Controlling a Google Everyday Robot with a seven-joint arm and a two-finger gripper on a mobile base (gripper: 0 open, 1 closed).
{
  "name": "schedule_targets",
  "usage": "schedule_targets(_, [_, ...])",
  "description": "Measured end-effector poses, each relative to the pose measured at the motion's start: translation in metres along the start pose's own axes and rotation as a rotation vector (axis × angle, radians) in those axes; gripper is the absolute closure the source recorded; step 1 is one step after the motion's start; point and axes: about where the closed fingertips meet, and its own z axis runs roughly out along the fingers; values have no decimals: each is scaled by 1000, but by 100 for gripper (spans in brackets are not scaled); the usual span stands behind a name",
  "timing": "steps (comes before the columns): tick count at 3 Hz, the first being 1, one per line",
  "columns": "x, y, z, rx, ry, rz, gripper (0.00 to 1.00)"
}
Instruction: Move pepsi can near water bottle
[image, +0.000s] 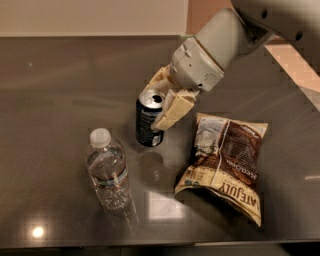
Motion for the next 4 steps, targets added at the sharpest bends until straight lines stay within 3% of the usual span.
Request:
schedule_targets(2, [-21, 39, 19, -92, -9, -135, 100])
schedule_targets(4, [-41, 74, 41, -197, -17, -196, 100])
